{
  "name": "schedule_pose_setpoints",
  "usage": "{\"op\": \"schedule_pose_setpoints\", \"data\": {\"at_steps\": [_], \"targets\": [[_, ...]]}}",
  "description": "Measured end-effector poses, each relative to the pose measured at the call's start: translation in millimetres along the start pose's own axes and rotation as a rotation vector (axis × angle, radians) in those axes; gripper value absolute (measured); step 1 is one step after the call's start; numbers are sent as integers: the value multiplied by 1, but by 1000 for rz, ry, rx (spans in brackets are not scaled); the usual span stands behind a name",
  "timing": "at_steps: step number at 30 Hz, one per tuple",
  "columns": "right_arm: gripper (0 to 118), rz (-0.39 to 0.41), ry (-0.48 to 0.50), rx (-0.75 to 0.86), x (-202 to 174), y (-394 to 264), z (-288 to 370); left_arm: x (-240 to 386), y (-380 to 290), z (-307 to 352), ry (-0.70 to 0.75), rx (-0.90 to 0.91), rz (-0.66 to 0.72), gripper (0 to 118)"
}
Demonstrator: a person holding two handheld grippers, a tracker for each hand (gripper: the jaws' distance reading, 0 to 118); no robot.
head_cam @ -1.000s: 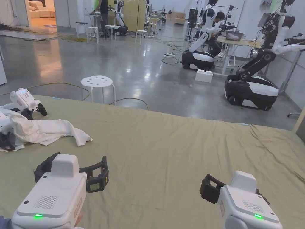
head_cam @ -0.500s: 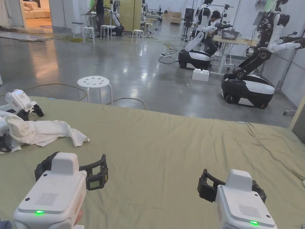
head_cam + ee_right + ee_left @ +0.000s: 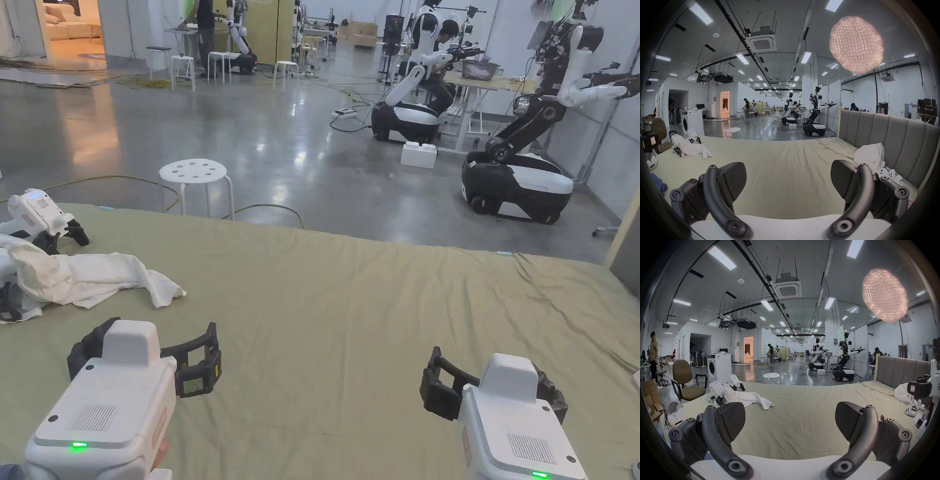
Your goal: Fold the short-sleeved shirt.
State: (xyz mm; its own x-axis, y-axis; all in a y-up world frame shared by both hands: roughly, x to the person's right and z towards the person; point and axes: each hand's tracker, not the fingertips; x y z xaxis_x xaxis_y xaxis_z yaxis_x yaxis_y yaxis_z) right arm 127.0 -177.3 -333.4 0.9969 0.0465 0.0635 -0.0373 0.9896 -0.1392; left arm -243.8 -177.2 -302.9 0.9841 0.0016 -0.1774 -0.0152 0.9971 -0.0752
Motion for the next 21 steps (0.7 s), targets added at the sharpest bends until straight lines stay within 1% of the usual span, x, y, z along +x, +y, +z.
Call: {"op": "schedule_pose_setpoints", "data": {"at_steps": [10,21], "targets": [[108,-13,-1,3,1,1,-2,6,6,0,-33,21,-31,112],[109,-15,-7,1,5,-1,-3,4,7,-3,-27,15,-8,112]]}}
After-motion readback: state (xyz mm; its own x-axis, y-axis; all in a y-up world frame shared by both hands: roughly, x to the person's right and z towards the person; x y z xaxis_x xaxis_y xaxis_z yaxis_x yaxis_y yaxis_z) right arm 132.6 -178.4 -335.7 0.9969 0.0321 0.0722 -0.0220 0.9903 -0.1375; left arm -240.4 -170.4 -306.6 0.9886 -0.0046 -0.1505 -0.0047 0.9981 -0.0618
